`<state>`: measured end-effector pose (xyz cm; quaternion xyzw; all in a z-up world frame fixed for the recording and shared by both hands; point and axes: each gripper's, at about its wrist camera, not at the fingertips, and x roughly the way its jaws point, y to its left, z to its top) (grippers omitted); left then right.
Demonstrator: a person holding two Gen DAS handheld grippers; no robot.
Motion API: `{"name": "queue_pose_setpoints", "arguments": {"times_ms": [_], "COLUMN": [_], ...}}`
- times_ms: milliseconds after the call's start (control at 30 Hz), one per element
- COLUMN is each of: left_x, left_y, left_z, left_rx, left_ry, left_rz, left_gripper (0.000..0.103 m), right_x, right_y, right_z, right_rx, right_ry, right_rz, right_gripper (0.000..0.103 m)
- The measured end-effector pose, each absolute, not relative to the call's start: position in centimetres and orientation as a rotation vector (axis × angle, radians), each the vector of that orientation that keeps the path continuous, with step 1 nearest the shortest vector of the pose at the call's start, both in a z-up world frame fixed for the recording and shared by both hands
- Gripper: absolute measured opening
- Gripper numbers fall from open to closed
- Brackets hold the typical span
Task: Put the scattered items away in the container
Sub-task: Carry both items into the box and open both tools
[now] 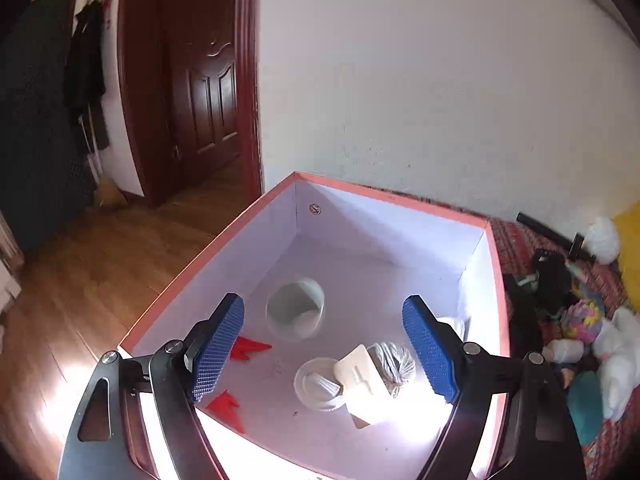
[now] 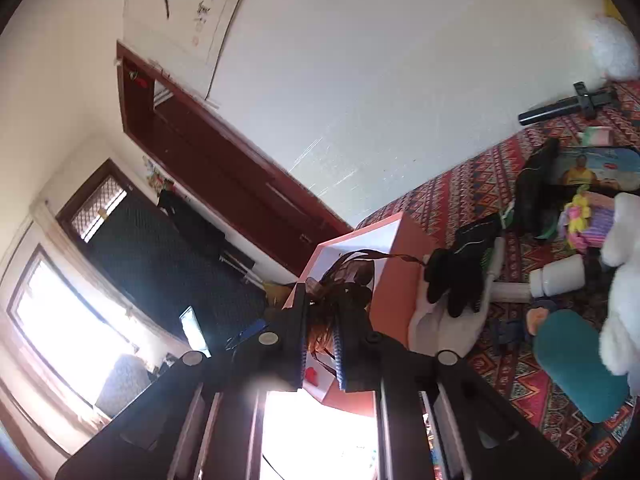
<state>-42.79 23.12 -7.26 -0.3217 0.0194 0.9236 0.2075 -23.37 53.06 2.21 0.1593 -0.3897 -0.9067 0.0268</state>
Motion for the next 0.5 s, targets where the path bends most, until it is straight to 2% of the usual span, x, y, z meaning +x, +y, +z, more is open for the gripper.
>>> {"name": "queue_pose_setpoints", "arguments": {"times_ms": [167,300,333,367,400,433,467,500], "left_x": [-43.2,-44.6,-44.8,-45.0,-45.1,-45.1,-45.0,-44.9], "left_y": [18.7,16.7,16.1,15.7,15.6,15.4,15.2,15.1], "left_z": [-5.8,-7.3,-7.6,-7.8,-7.8,-7.8,-7.7,-7.5], "left_rx": [-0.845,-0.934,-0.953,-0.964,-0.967,-0.965,-0.957,-0.946], "left_ry": [-0.072,-0.180,-0.216,-0.244,-0.266,-0.281,-0.287,-0.285], "left_rz": [2.654,2.669,2.655,2.643,2.636,2.634,2.637,2.640], "left_gripper": [0.082,0.082,0.082,0.082,0.082,0.082,0.082,0.082], "right_x": [-28.8,-33.2,-34.4,-35.6,-36.7,-37.2,-37.1,-36.6], "right_y": [47.8,44.8,44.3,43.7,43.1,42.8,42.6,42.4], "right_z": [4.0,5.9,6.2,6.5,6.6,6.6,6.7,7.0], "right_rx": [0.559,0.534,0.539,0.567,0.620,0.668,0.674,0.655], "right_ry": [-0.981,-0.857,-0.826,-0.781,-0.738,-0.716,-0.708,-0.692], "right_rz": [-2.789,-2.791,-2.804,-2.822,-2.849,-2.886,-2.919,-2.930], "right_gripper": [0.010,0.010,0.014,0.021,0.048,0.086,0.090,0.089]}}
